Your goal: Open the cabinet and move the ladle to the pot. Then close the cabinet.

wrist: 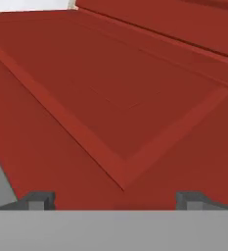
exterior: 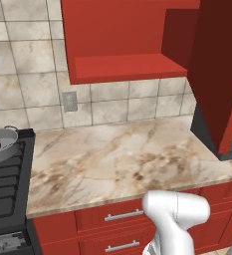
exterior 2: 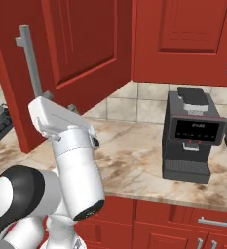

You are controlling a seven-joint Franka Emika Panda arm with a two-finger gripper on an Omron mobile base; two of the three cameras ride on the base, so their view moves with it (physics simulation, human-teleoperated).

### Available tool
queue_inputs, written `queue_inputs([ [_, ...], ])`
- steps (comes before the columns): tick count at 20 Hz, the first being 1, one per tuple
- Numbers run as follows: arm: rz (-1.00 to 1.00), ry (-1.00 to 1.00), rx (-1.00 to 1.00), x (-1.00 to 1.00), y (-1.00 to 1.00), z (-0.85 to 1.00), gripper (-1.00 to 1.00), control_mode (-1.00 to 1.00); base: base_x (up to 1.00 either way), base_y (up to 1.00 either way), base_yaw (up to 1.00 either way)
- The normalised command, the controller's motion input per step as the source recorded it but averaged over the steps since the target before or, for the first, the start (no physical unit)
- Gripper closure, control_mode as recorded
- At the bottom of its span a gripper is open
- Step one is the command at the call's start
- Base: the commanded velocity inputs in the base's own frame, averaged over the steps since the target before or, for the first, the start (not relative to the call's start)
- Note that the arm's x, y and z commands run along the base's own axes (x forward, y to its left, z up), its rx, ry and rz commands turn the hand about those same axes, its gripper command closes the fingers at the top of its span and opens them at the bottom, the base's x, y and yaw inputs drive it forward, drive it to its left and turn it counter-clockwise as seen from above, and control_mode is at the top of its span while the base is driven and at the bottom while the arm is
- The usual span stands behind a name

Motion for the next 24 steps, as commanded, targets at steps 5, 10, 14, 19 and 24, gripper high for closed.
queue_inputs([
  [5, 0.03, -0.01, -0.01, 0.32, 1.0, 0.04, -1.0, -1.0, 0.0, 0.0, 0.0],
  [10, 0.04, 0.0, -0.01, 0.45, 1.0, 0.0, -1.0, -1.0, 0.0, 0.0, 0.0],
  [14, 0.03, 0.0, 0.0, 0.67, 1.0, 0.0, -1.0, -1.0, 0.0, 0.0, 0.0],
  [19, 0.02, 0.0, 0.0, 0.96, 0.97, 0.0, -1.0, -1.0, 0.0, 0.0, 0.0],
  [24, 0.0, 0.02, 0.0, 1.0, 0.62, 0.0, -1.0, -1.0, 0.0, 0.0, 0.0],
])
